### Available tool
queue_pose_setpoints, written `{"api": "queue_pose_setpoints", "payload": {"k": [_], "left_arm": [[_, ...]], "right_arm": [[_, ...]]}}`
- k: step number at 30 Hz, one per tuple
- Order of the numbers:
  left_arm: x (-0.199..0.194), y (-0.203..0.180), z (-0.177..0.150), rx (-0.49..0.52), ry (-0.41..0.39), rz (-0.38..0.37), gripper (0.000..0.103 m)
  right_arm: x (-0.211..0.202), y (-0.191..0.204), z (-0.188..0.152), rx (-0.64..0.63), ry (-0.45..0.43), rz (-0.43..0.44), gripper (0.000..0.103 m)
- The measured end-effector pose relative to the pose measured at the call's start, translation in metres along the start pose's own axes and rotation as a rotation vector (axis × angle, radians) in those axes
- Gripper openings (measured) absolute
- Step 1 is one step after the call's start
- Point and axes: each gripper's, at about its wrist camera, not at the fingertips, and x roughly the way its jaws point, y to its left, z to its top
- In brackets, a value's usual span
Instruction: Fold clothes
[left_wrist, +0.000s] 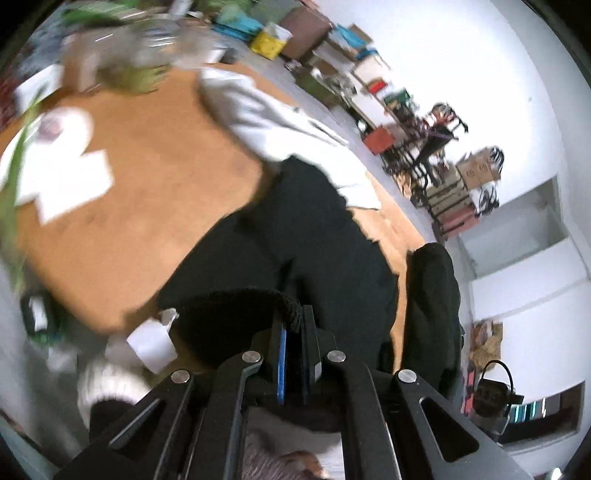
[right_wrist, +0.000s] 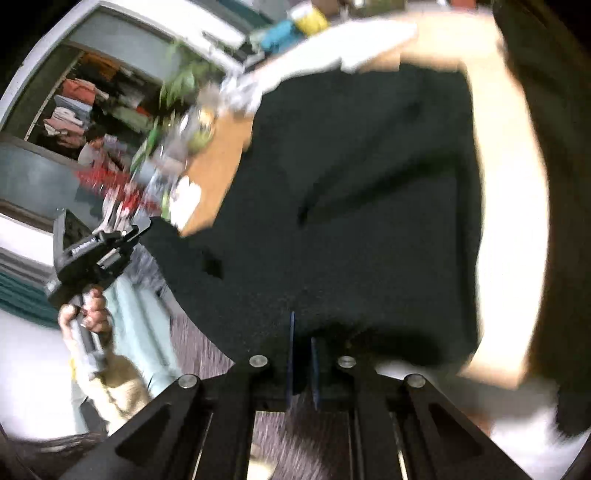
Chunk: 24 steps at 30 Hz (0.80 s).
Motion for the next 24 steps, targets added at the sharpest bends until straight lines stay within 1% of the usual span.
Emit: {"api": "queue_pose_setpoints", "payload": {"k": [2, 4, 7, 9, 11, 12, 13, 14, 16, 17, 18, 19, 20, 21, 22, 24], "left_arm": [[0.025, -0.031, 0.047, 0.029, 0.034, 0.04, 0.006], [0.044, -0.057, 0.086, 0.049, 0.047, 0.07, 0.006], [0.078, -0.094, 0.138, 0.095, 0.028, 0.129, 0.006], [0.105, -0.108, 0.163, 0.105, 0.02, 0.157, 0.006], [0.141, -0.115, 0.181, 0.117, 0.022, 0.186, 0.006], [0.155, -0.115, 0.186, 0.116, 0.024, 0.196, 0.006], [0.173, -0.109, 0.192, 0.085, 0.035, 0.194, 0.006], [0.192, -0.102, 0.197, 0.053, 0.047, 0.193, 0.008], [0.217, -0.085, 0.204, -0.034, 0.072, 0.153, 0.016], [0.224, -0.075, 0.207, -0.09, 0.07, 0.13, 0.021], [0.225, -0.068, 0.209, -0.126, 0.055, 0.12, 0.036], [0.221, -0.061, 0.21, -0.163, 0.022, 0.124, 0.053], [0.216, -0.059, 0.209, -0.167, 0.001, 0.132, 0.057], [0.21, -0.06, 0.209, -0.153, -0.015, 0.142, 0.058], [0.202, -0.063, 0.207, -0.111, -0.017, 0.172, 0.058], [0.189, -0.077, 0.197, 0.006, 0.034, 0.245, 0.058]], "right_arm": [[-0.009, -0.01, 0.041, -0.001, -0.067, -0.039, 0.008], [-0.014, -0.022, 0.083, 0.014, -0.132, -0.078, 0.008], [-0.02, -0.034, 0.133, 0.019, -0.209, -0.105, 0.008], [-0.017, -0.043, 0.166, 0.033, -0.25, -0.121, 0.009], [-0.005, -0.052, 0.19, 0.046, -0.261, -0.158, 0.009], [0.001, -0.058, 0.2, 0.057, -0.26, -0.173, 0.009], [0.01, -0.069, 0.206, 0.075, -0.247, -0.182, 0.009], [0.019, -0.079, 0.212, 0.093, -0.233, -0.19, 0.01], [0.029, -0.095, 0.22, 0.128, -0.224, -0.185, 0.01], [0.032, -0.101, 0.223, 0.144, -0.224, -0.178, 0.011], [0.034, -0.108, 0.226, 0.161, -0.223, -0.17, 0.011], [0.037, -0.114, 0.229, 0.178, -0.223, -0.163, 0.012], [0.04, -0.121, 0.232, 0.195, -0.222, -0.155, 0.016], [0.043, -0.128, 0.235, 0.212, -0.222, -0.148, 0.021], [0.046, -0.134, 0.237, 0.228, -0.221, -0.14, 0.037], [0.049, -0.145, 0.243, 0.257, -0.229, -0.141, 0.045]]}}
